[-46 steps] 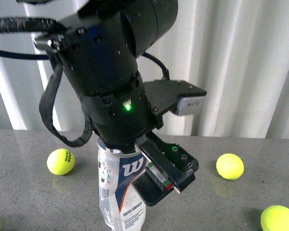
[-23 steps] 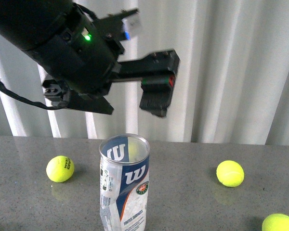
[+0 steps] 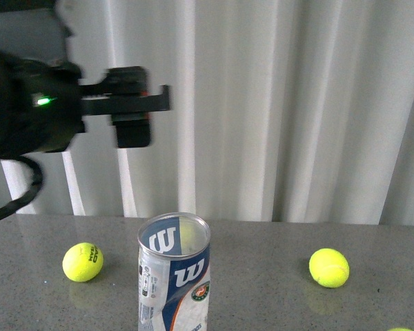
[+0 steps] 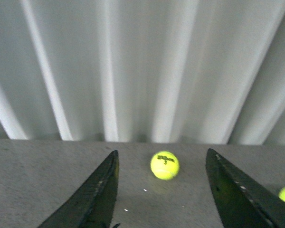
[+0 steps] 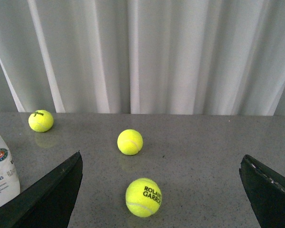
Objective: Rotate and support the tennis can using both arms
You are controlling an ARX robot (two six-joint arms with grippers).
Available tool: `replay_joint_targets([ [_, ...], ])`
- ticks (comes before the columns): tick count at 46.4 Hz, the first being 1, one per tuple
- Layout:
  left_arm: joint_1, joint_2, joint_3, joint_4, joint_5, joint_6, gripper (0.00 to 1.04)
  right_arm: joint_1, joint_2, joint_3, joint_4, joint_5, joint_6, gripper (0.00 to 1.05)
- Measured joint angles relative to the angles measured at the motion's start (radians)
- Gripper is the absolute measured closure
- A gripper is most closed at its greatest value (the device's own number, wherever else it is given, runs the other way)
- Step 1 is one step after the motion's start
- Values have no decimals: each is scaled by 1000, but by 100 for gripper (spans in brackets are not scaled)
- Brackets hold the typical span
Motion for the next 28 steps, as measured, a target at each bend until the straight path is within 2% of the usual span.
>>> replay_joint_targets([
  [4, 46, -78, -124, 106, 26, 33, 60, 0, 0, 0, 0, -1, 0, 7],
  [10, 101, -164, -267, 146, 74, 56, 81, 0, 0, 0, 0, -2, 0, 7],
  [14, 134, -230, -363, 161, 122, 63, 101, 0, 0, 0, 0, -1, 0, 7],
  [28, 233, -453, -563, 145, 213, 71, 101, 0, 0, 0, 0, -1, 0, 7],
])
